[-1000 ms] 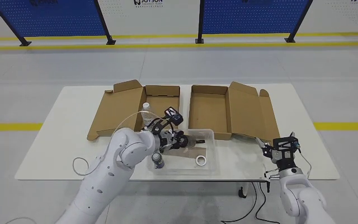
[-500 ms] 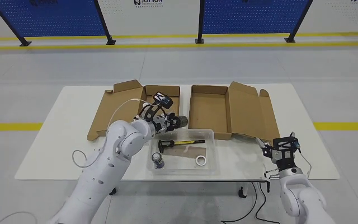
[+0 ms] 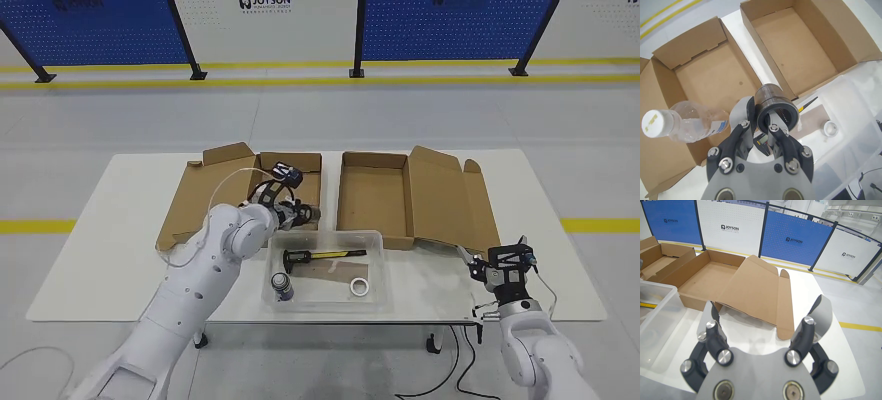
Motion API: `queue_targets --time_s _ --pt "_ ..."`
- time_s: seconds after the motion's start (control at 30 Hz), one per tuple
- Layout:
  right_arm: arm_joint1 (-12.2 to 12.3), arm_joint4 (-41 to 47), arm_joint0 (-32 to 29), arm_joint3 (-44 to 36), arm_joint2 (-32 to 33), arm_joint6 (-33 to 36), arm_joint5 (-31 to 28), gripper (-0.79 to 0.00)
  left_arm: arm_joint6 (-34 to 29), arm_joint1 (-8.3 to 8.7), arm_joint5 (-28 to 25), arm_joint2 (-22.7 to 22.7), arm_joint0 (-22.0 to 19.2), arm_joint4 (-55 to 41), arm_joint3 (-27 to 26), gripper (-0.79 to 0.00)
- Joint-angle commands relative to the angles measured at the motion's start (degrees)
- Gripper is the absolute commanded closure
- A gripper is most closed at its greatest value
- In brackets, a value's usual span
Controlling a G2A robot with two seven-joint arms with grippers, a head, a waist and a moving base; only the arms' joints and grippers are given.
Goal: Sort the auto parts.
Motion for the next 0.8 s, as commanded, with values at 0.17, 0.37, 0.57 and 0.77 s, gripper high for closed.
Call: queue_targets --time_s 0.17,0.37,0.57,0.77 --pt "0.0 0.0 0.0 0.0 0.0 0.0 0.0 -0.785 0.0 -1.01 0.9 1.9 -2.3 -0.2 3.9 0.000" --pt "0.0 0.0 0.0 0.0 0.0 0.0 0.0 -0.785 -1.0 -1.69 0.8 3.0 -3.8 -0.6 7.2 0.000" --pt "0.0 0.0 0.0 0.0 0.0 0.0 0.0 -0.785 -1.8 -2.31 0.5 4.1 -5.0 -0.5 9.8 0.000" --pt "0.0 0.0 0.0 0.0 0.0 0.0 0.0 -0.785 -1.7 -2.87 0.3 4.7 -5.9 -0.6 11.9 0.000"
